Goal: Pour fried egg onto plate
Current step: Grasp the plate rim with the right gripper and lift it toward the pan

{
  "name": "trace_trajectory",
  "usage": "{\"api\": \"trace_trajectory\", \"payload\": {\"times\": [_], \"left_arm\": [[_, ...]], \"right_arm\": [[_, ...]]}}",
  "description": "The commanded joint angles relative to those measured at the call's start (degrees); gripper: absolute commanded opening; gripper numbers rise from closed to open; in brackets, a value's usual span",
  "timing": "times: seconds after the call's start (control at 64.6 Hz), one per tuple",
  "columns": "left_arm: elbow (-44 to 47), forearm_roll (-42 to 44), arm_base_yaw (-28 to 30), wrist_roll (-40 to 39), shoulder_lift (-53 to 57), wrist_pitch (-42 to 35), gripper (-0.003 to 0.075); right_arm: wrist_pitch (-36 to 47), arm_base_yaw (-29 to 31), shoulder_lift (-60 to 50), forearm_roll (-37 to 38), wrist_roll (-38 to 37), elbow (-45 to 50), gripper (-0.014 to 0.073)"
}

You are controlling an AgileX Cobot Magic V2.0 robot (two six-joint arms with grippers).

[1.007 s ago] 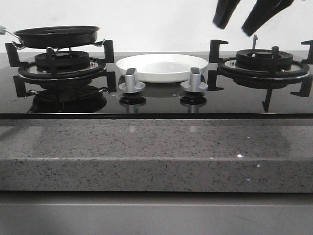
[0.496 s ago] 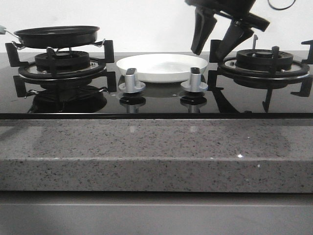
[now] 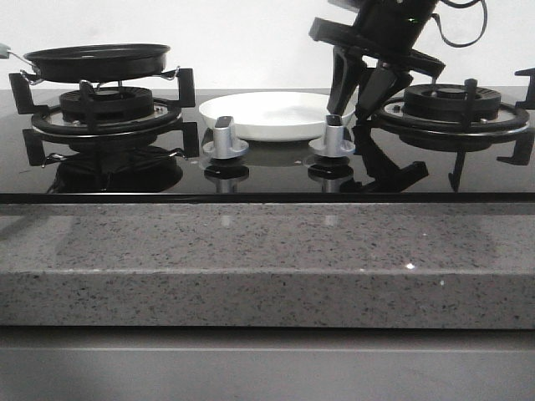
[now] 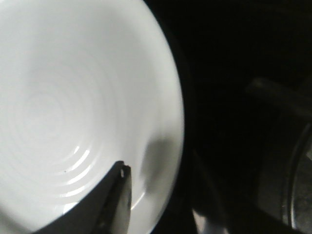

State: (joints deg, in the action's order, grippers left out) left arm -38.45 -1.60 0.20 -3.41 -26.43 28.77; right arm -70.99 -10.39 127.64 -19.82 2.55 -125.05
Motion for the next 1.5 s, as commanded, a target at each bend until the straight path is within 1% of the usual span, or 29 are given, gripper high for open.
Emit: {"api": "trace_trajectory", "payload": {"times": [0.0,0.124,0.279,0.449,0.65,0.79,0.852,0.945,1.038,1.254,1.409,1.487], "left_arm": [[-2.16,0.01,-0.41,-0.09,-0.75,-4.68,0.0323],[-2.16,0.01,-0.41,-0.09,-0.75,-4.68,0.0322],[-2.16,0.01,-0.41,-0.09,-0.75,-4.68,0.0322],[-2.16,0.01,-0.41,-0.09,-0.75,-4.68,0.0323],[-2.16,0.01,-0.41,-0.09,-0.75,-4.68,0.0323],[-2.16,0.01,-0.41,-0.09,-0.75,-4.68,0.0323],[-2.16,0.01,-0.41,-0.09,-0.75,-4.68,0.0323],[-2.16,0.01,-0.41,-0.09,-0.75,-4.68,0.0323],[-2.16,0.01,-0.41,-0.09,-0.75,-4.68,0.0323],[-2.16,0.01,-0.41,-0.09,-0.75,-4.68,0.0323],[-2.16,0.01,-0.41,-0.09,-0.75,-4.68,0.0322],[-2.16,0.01,-0.41,-0.09,-0.75,-4.68,0.0323]], "right_arm": [[-1.14,0.43,-3.76,-1.74,0.50,-1.94,0.0250],[-1.19,0.43,-3.76,-1.74,0.50,-1.94,0.0152],[-0.29,0.43,-3.70,-1.74,0.50,-1.94,0.0062],[1.08,0.43,-3.75,-1.95,-1.05,-3.43,-0.0074],[-0.31,0.43,-5.48,-1.95,-3.08,-7.99,-0.0064],[-3.78,0.43,-9.34,-1.90,-3.16,-7.57,-0.0068],[-4.03,0.38,-11.25,-1.80,-3.16,-6.23,-0.0068],[-3.36,0.00,-14.89,-1.61,-2.87,-2.04,-0.0068],[-0.46,-1.43,-20.28,-1.41,-0.49,5.62,-0.0068],[11.17,-4.93,-32.07,-1.41,1.29,25.52,-0.0068],[17.60,-5.59,-37.21,-1.43,1.41,36.01,-0.0068],[19.34,-5.59,-38.16,-1.38,1.41,40.14,-0.0068]]}}
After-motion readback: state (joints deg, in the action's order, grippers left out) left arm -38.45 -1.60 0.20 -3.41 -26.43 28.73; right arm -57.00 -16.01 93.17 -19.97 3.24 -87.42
